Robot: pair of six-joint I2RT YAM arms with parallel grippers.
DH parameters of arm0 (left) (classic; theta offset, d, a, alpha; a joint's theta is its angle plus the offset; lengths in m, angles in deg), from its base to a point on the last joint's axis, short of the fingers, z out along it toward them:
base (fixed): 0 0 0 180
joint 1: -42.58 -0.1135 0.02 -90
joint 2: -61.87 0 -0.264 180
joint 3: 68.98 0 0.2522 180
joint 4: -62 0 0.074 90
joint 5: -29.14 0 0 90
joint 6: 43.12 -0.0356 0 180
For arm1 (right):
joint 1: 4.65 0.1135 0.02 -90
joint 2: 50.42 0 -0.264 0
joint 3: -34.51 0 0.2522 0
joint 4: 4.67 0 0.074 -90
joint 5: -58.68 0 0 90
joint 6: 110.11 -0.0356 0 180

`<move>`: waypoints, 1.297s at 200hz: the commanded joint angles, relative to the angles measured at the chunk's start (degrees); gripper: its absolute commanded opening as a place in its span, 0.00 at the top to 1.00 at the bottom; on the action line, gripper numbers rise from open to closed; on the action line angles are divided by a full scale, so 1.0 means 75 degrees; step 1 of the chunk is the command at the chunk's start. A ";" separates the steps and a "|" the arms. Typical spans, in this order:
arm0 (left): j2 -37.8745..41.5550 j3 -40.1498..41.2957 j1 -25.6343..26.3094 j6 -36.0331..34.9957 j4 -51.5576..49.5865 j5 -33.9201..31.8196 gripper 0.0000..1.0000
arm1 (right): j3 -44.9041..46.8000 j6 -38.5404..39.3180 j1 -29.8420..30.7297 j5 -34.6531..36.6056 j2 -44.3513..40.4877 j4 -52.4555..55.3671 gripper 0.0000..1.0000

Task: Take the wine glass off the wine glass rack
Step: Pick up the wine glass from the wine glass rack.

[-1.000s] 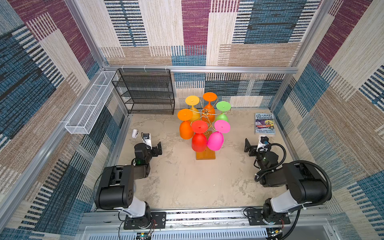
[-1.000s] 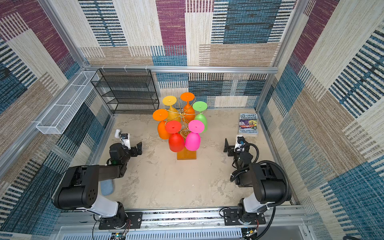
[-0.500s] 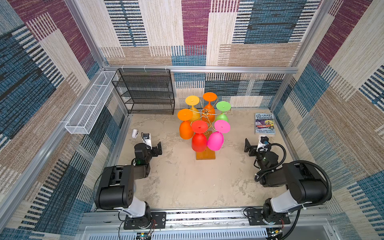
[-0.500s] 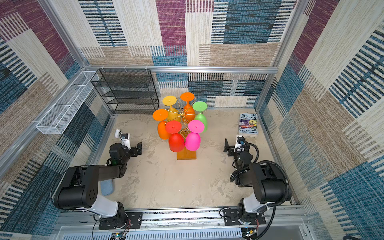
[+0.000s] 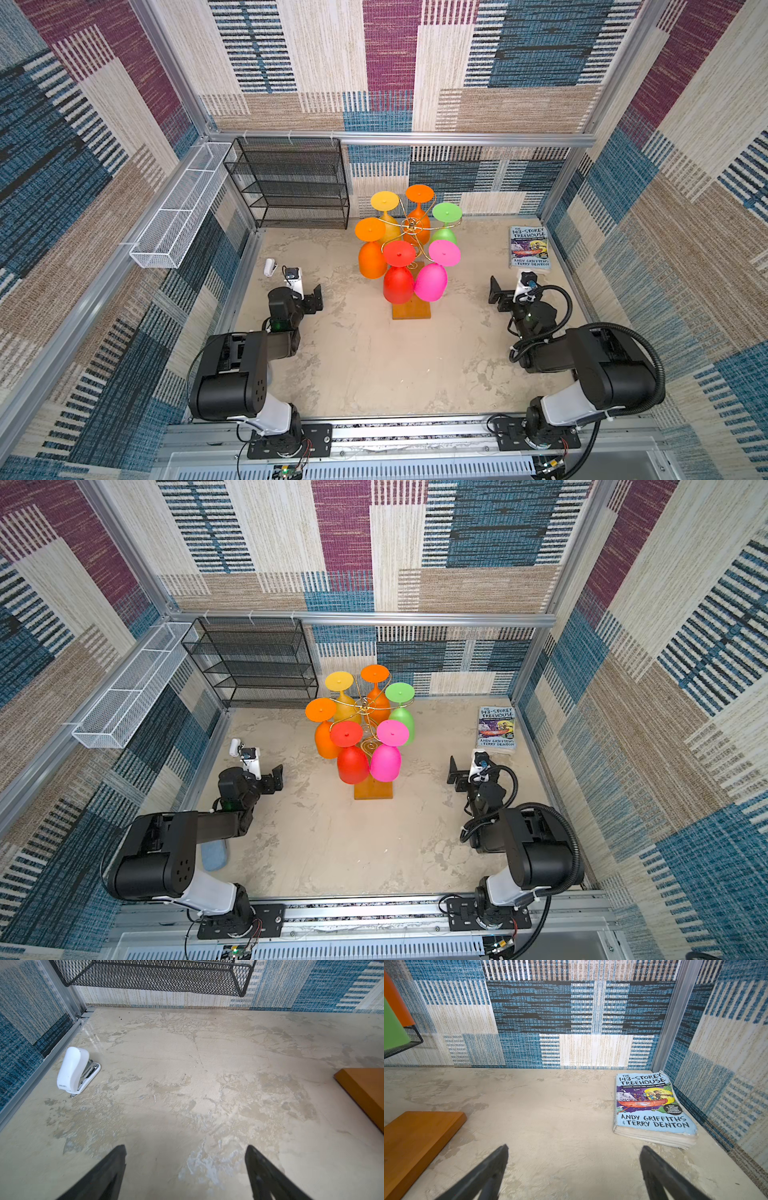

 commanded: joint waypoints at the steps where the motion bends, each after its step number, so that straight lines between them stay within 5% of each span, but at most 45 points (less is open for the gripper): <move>1: 0.0616 0.0095 0.0003 0.0048 -0.0092 -0.0268 0.08 | -0.0418 -0.0077 0.0002 0.0157 -0.0617 0.1175 0.00; 41: 0.2054 0.0309 0.0089 0.0210 -0.0592 -0.0741 0.09 | -0.0993 -0.0956 0.0002 -0.0061 -0.2039 0.2894 0.00; 69: 0.3292 0.0433 0.0233 0.1324 -0.0727 -0.1136 0.11 | -0.2055 -0.1772 0.0002 -0.0561 -0.2930 0.4855 0.00; 112: 0.4285 -0.0280 0.0410 0.3165 -0.1811 -0.0369 0.12 | -0.3953 -0.2964 0.0002 -0.2239 -0.3506 0.6580 0.00; 151: 0.4539 -0.1559 0.0616 0.3965 -0.3951 0.0380 0.16 | -0.5508 -0.4247 0.0002 -0.3306 -0.3038 0.7259 0.05; 206: 0.5315 -0.2181 0.0804 0.4595 -0.5099 0.1187 0.19 | -0.6839 -0.5928 0.0002 -0.5610 -0.1422 0.6916 0.13; 259: 0.6174 -0.2145 0.0866 0.4295 -0.5786 0.1416 0.21 | -0.6890 -0.6322 0.0031 -0.6099 -0.0746 0.6643 0.24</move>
